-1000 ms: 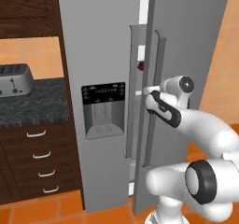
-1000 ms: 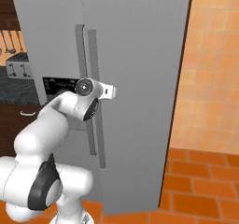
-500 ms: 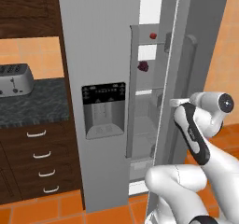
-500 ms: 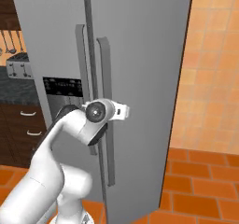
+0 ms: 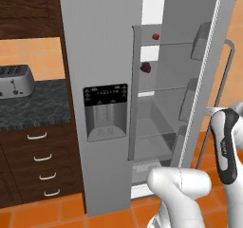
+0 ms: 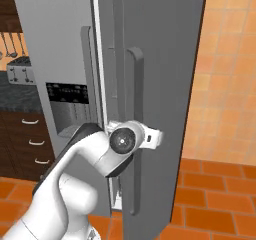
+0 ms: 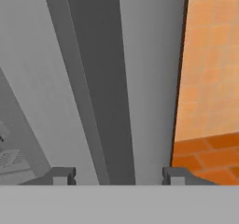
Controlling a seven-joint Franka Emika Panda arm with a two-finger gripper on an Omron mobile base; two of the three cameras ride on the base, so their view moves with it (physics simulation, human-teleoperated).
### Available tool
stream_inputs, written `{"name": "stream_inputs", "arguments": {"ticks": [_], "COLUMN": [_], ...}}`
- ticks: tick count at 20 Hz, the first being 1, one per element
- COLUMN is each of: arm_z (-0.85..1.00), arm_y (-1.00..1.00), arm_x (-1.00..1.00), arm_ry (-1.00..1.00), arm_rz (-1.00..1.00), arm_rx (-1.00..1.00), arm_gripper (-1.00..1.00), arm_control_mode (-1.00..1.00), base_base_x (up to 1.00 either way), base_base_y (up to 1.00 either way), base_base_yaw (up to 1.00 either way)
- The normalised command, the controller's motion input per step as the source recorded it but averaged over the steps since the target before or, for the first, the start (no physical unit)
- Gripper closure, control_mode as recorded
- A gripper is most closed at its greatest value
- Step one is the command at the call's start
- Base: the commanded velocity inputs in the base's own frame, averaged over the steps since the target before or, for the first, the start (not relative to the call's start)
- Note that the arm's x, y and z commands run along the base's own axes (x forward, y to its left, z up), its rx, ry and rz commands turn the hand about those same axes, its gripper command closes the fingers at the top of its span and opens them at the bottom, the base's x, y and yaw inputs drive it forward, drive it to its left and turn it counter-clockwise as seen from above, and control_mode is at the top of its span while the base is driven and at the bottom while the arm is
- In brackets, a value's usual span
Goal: Take the strawberry from the fridge and place it on top of the pancake, located on the dining counter.
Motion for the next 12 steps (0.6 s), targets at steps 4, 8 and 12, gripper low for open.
{"name": "stream_inputs", "arguments": {"ticks": [4, 8, 12], "arm_z": [0.27, 0.32, 0.42], "arm_y": [-0.65, -0.25, 0.46], "arm_x": [-0.44, -0.21, -0.53], "arm_ry": [0.11, 0.18, 0.20], "arm_rz": [-0.02, 0.00, -0.01], "arm_rx": [0.00, 0.00, -0.19], "arm_gripper": [-1.00, -1.00, -1.00], "arm_control_mode": [-1.00, -1.00, -1.00], "base_base_x": [0.00, 0.00, 0.00], "base_base_y": [0.00, 0.00, 0.00], "base_base_yaw": [0.00, 0.00, 0.00]}}
